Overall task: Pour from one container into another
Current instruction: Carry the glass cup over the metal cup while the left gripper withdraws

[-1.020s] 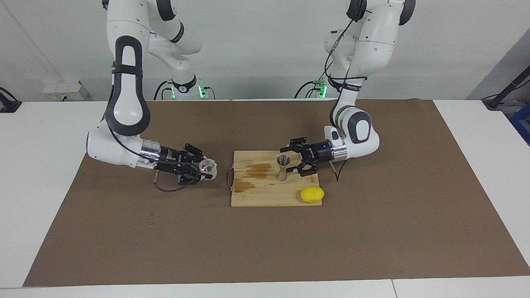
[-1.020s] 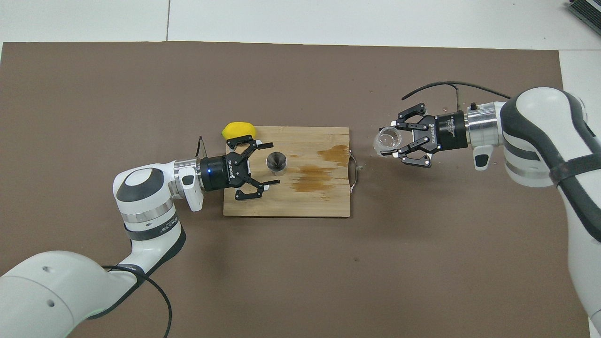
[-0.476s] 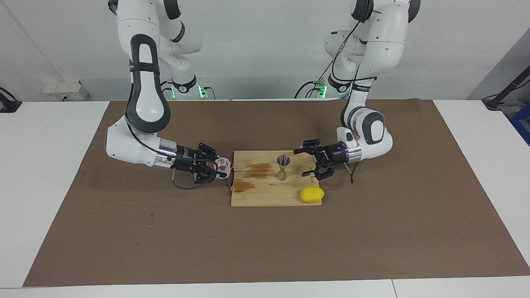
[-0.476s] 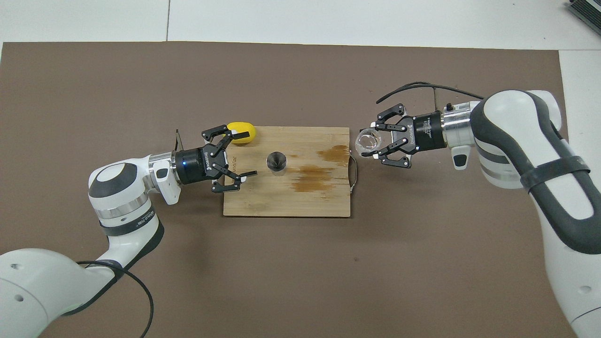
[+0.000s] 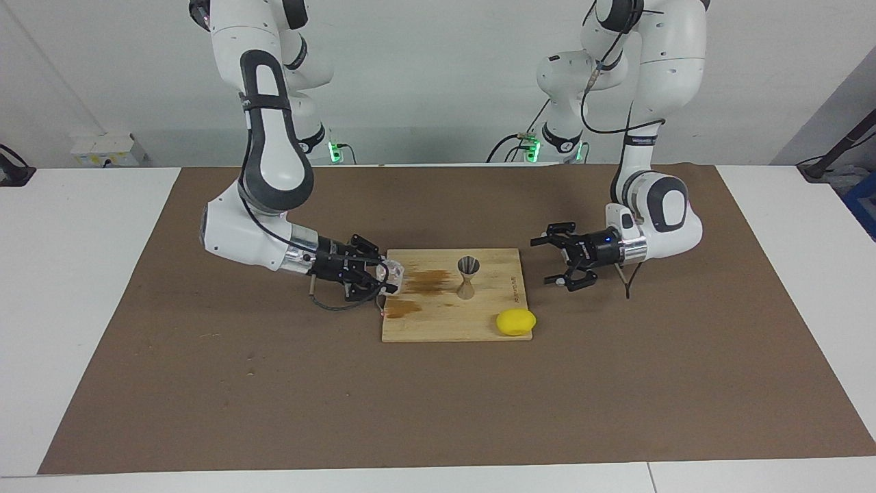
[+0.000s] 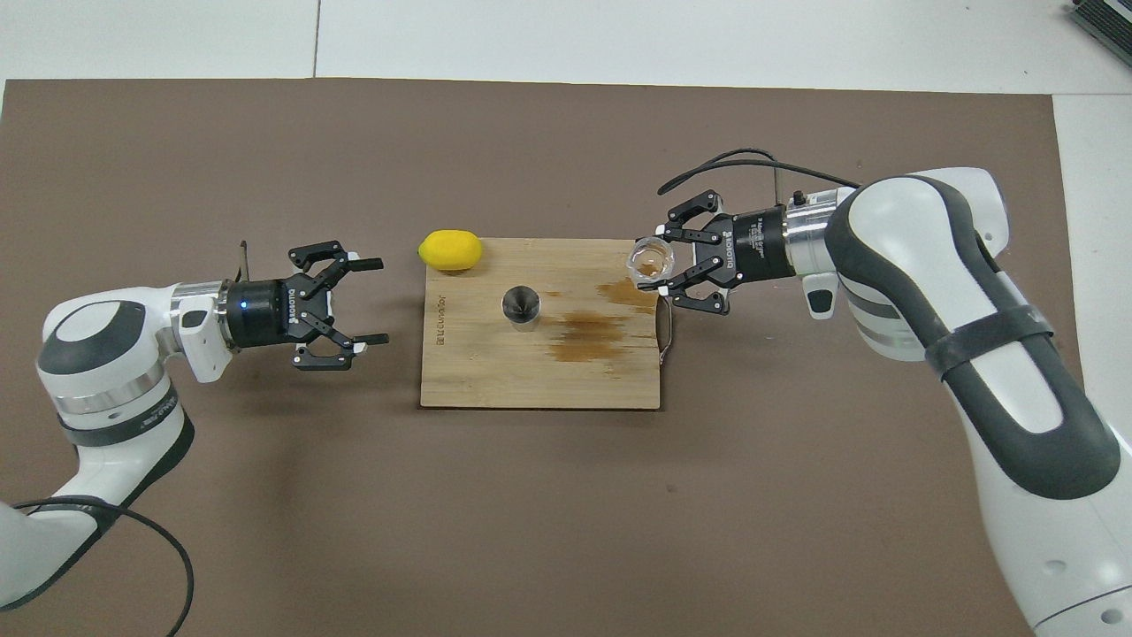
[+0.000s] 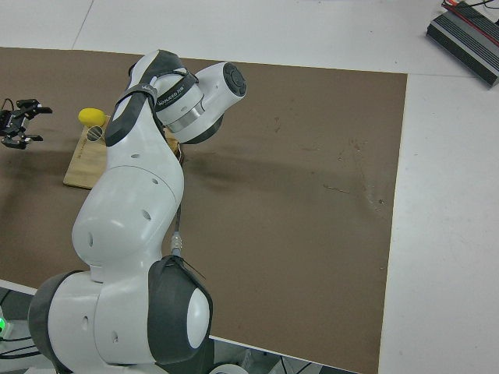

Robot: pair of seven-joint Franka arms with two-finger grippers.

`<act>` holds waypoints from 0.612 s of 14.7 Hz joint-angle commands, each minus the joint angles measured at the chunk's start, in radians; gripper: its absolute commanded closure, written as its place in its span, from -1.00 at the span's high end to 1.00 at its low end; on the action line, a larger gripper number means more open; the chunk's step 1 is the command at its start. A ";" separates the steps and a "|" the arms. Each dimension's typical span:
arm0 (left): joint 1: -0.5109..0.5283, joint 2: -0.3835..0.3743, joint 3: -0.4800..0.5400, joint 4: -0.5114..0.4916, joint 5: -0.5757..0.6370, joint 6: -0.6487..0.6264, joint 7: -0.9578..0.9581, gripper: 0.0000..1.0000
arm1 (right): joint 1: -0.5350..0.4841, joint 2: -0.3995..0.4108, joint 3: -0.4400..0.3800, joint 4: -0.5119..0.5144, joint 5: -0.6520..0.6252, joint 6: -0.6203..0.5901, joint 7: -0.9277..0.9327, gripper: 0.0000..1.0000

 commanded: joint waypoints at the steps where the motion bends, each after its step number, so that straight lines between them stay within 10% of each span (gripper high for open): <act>1: 0.082 -0.066 -0.003 -0.003 0.132 -0.048 -0.107 1.00 | 0.051 -0.016 -0.007 -0.008 0.043 0.042 0.044 -1.00; 9: 0.290 -0.195 0.000 0.175 0.513 -0.216 -0.398 1.00 | 0.155 -0.021 -0.018 -0.008 0.052 0.150 0.090 -1.00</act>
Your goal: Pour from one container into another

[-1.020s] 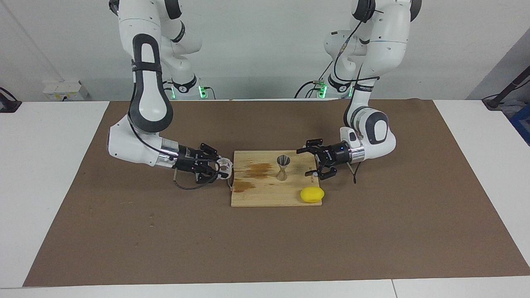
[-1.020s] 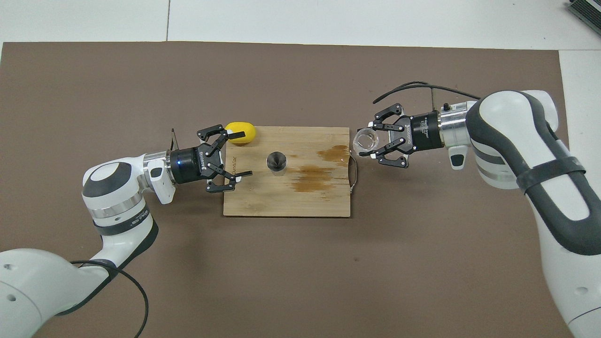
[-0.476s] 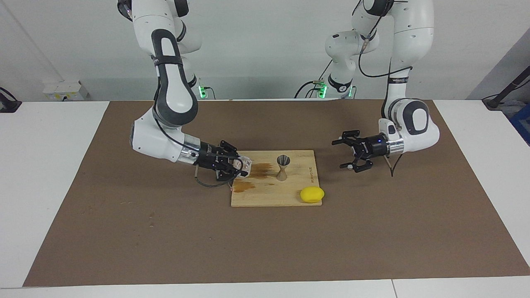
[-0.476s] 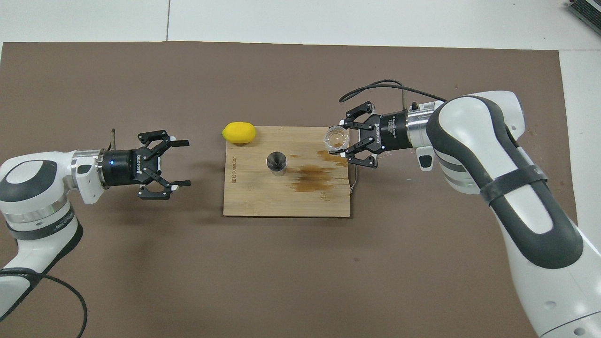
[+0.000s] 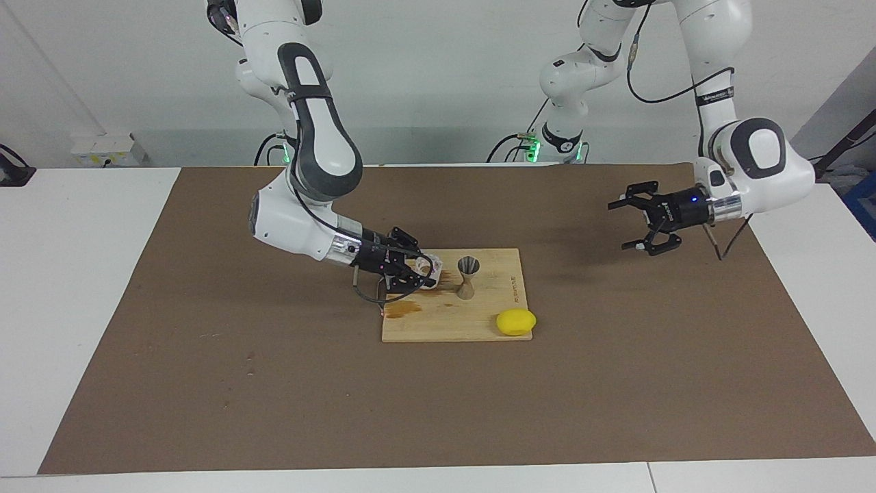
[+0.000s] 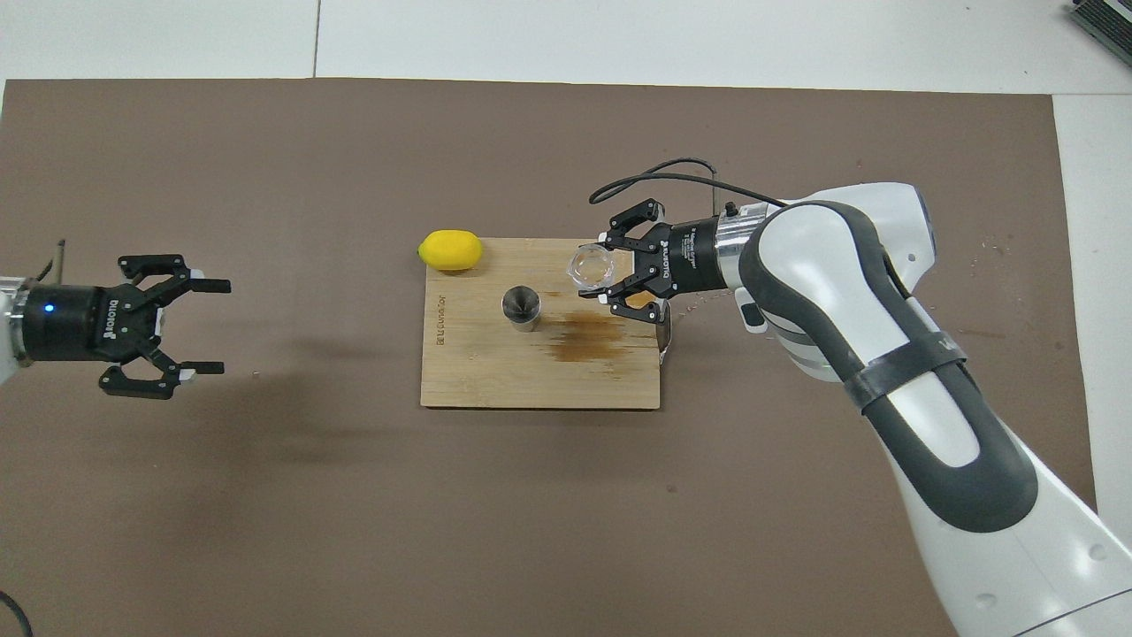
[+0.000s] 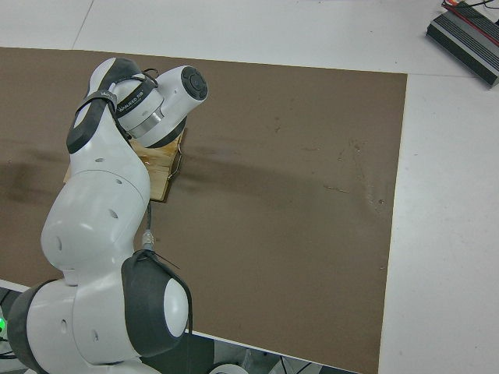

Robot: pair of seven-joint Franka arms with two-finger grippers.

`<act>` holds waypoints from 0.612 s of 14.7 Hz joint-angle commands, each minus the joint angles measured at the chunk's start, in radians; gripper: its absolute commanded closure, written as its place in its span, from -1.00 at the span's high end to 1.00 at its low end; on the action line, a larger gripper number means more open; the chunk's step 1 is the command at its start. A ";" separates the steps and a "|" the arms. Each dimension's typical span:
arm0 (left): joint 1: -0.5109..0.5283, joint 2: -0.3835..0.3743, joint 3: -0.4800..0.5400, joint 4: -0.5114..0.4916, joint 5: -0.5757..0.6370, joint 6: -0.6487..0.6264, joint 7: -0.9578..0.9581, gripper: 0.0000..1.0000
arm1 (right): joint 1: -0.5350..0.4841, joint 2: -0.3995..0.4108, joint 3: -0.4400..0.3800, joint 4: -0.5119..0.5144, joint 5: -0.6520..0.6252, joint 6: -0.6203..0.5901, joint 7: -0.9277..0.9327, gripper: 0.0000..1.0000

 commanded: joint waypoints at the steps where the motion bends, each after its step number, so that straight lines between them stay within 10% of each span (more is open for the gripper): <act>1: 0.053 -0.020 -0.007 0.108 0.115 -0.079 -0.086 1.00 | 0.028 -0.022 -0.014 -0.009 0.019 0.031 0.019 -1.00; 9: 0.099 0.029 -0.008 0.472 0.391 -0.213 -0.401 1.00 | 0.085 -0.036 -0.022 -0.014 -0.030 0.066 0.041 -1.00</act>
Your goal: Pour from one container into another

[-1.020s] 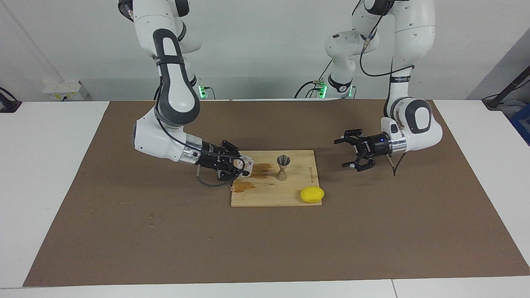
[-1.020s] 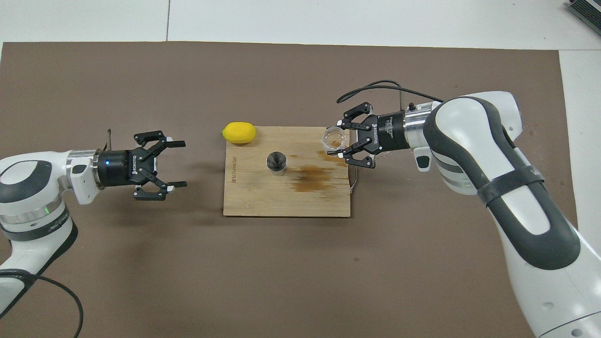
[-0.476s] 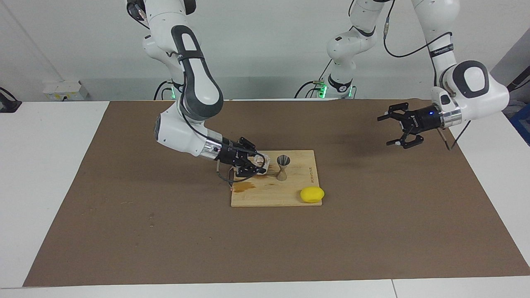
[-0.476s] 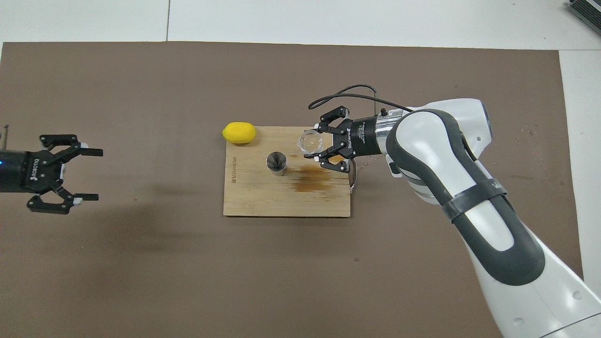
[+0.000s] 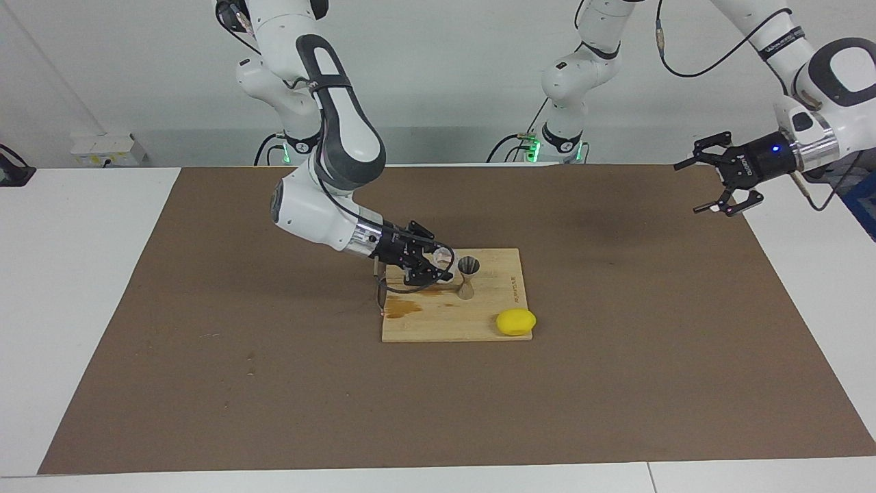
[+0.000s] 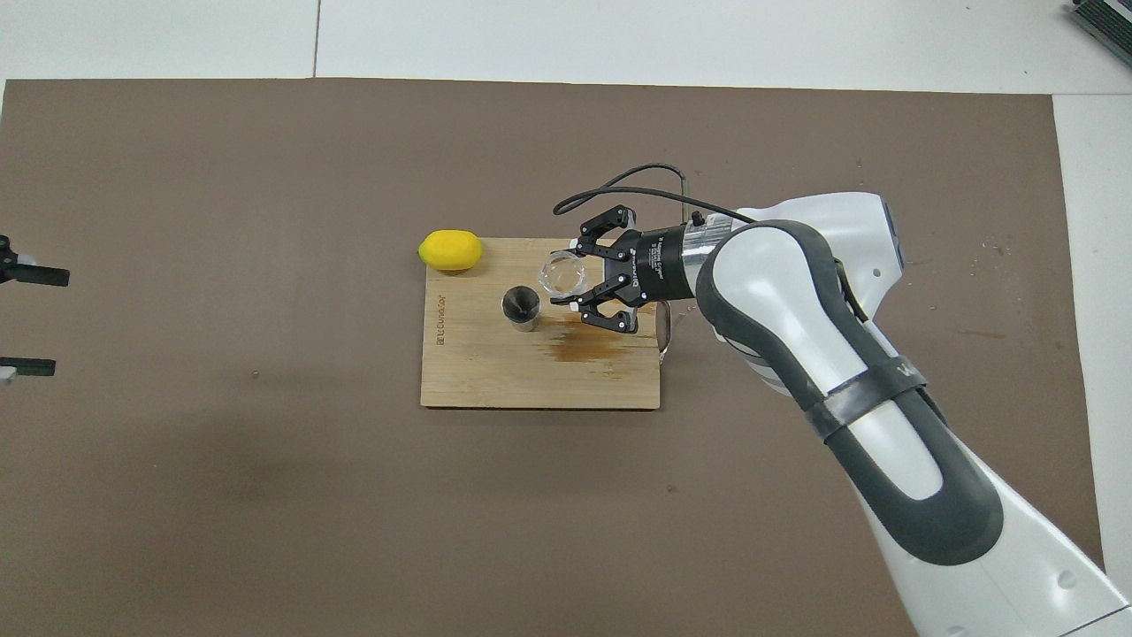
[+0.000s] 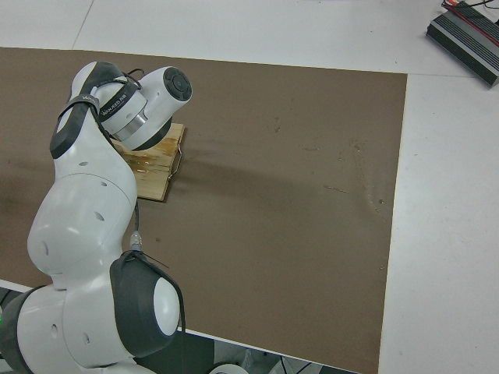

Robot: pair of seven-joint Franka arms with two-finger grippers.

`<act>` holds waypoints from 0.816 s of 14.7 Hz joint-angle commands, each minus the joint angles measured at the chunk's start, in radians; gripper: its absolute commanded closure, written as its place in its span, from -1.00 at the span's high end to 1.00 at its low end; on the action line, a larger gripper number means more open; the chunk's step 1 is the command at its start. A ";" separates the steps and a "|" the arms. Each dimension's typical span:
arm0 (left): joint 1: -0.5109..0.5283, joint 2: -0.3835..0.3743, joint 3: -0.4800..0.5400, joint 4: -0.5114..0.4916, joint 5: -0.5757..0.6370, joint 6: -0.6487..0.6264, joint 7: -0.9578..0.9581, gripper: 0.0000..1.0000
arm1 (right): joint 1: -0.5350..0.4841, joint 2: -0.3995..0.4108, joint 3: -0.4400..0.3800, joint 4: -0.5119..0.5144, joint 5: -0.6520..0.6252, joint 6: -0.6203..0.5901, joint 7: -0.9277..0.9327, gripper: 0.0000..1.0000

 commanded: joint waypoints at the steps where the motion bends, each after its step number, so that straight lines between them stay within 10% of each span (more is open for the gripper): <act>1: -0.002 0.048 -0.013 0.146 0.143 -0.042 -0.135 1.00 | 0.012 -0.024 -0.010 -0.016 -0.042 0.012 0.023 -1.00; 12: -0.206 0.013 -0.025 0.214 0.560 0.018 -0.734 1.00 | 0.061 -0.049 -0.026 -0.019 -0.136 0.014 0.091 -1.00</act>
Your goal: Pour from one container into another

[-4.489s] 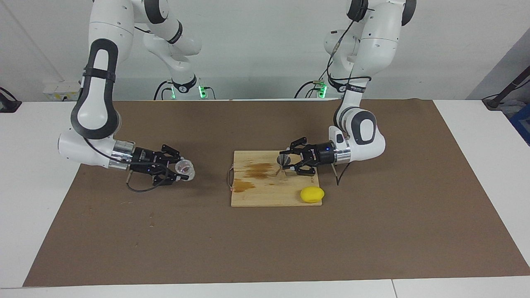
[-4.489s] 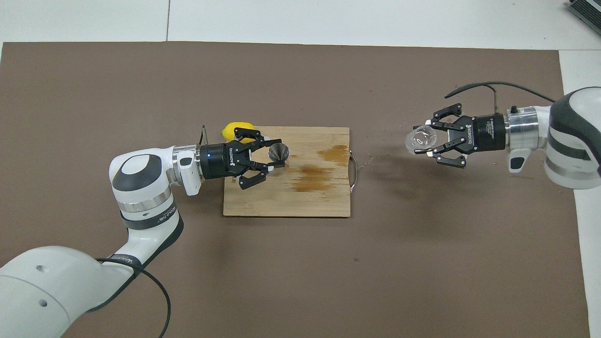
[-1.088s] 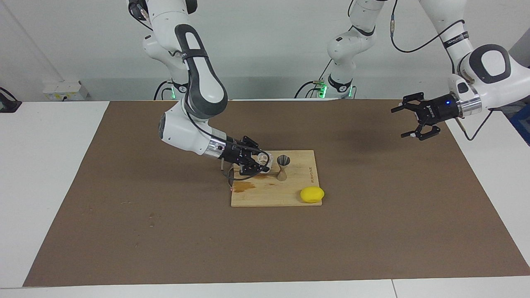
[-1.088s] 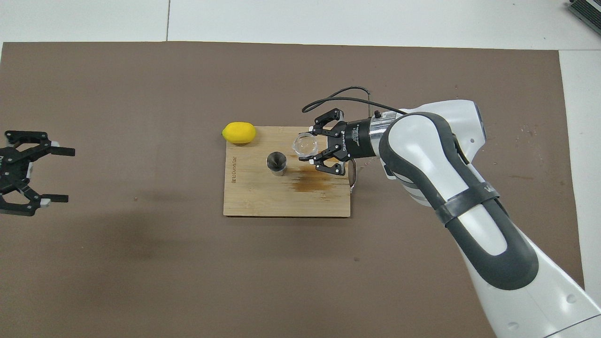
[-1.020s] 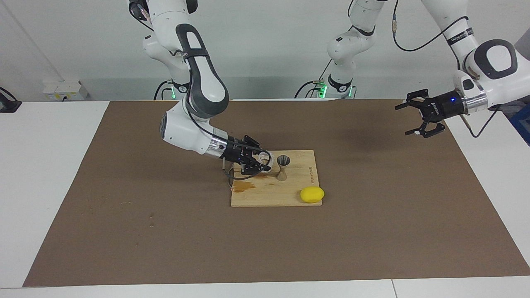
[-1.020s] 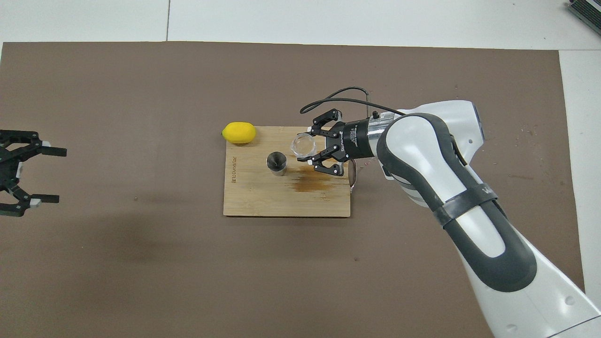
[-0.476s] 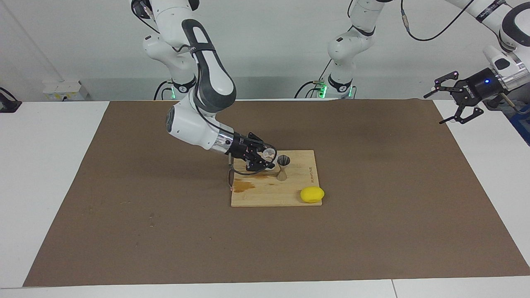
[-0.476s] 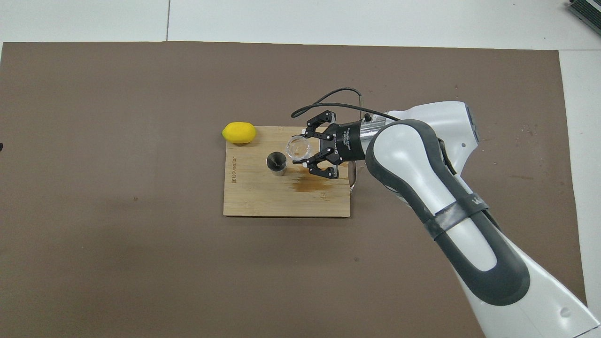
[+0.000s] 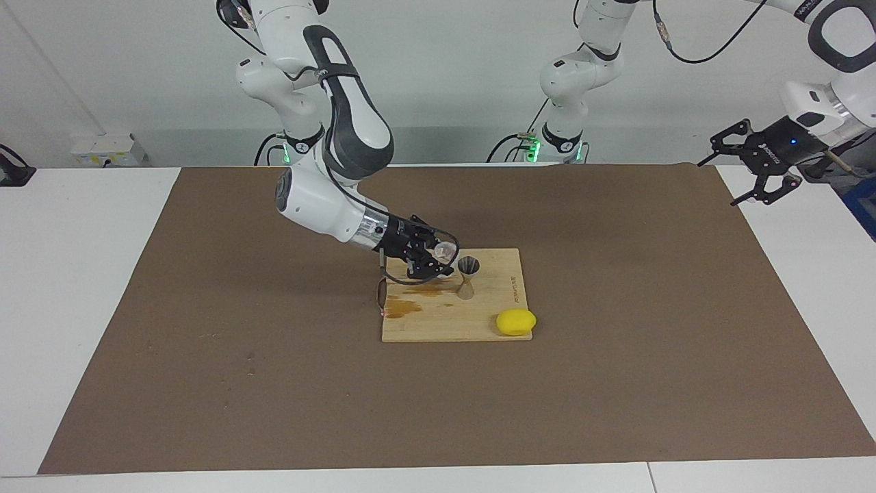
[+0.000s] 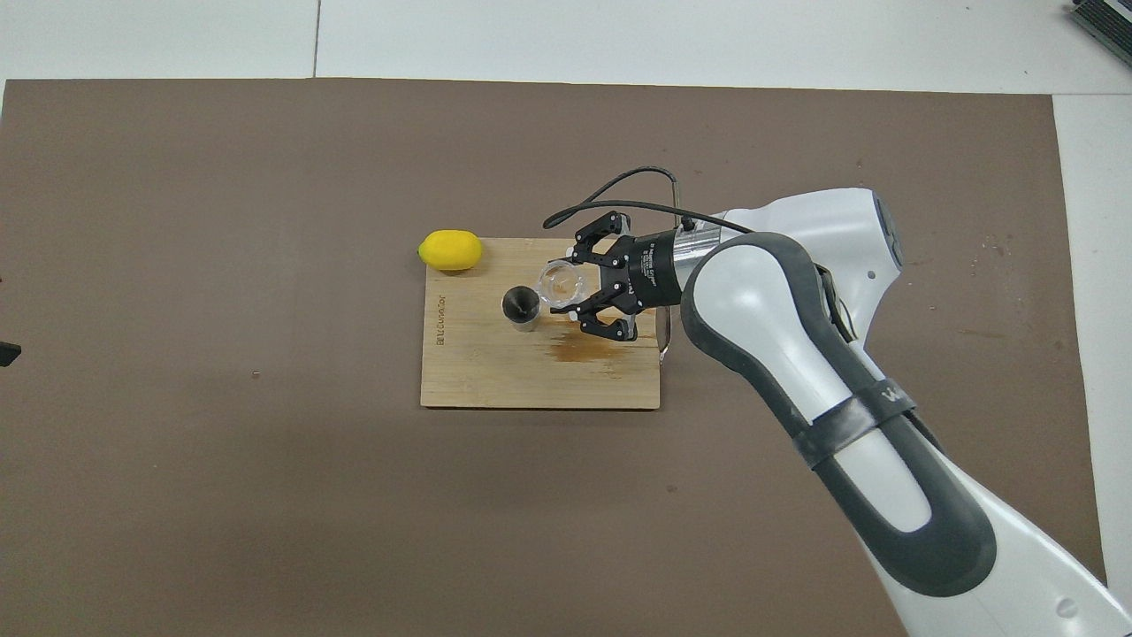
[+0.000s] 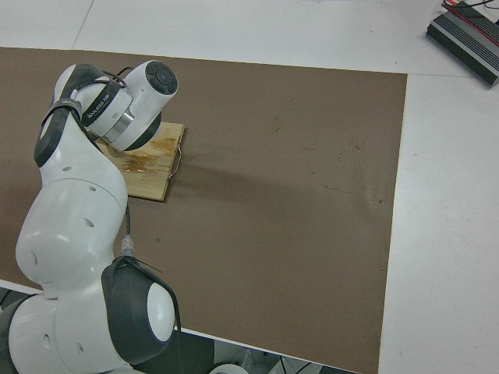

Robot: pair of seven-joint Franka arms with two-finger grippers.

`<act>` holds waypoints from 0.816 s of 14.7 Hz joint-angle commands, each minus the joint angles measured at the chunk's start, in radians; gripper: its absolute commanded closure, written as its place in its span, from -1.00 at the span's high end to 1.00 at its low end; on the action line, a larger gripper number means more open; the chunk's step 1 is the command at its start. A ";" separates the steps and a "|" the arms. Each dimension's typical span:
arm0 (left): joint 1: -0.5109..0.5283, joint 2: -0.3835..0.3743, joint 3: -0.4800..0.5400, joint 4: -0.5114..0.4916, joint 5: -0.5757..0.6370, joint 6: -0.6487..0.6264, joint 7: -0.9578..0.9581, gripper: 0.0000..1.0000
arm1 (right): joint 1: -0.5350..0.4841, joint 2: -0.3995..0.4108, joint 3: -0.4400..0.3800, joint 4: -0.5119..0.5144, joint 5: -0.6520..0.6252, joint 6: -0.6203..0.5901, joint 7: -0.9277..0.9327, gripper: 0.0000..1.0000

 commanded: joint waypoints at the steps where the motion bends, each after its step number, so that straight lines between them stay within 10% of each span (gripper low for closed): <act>1: -0.072 -0.015 0.005 0.021 0.096 0.014 -0.253 1.00 | 0.030 -0.025 -0.015 -0.017 -0.051 0.014 0.050 -1.00; 12: -0.264 -0.207 0.001 -0.159 0.262 0.046 -0.915 1.00 | 0.043 -0.022 -0.015 0.025 -0.186 0.011 0.170 -1.00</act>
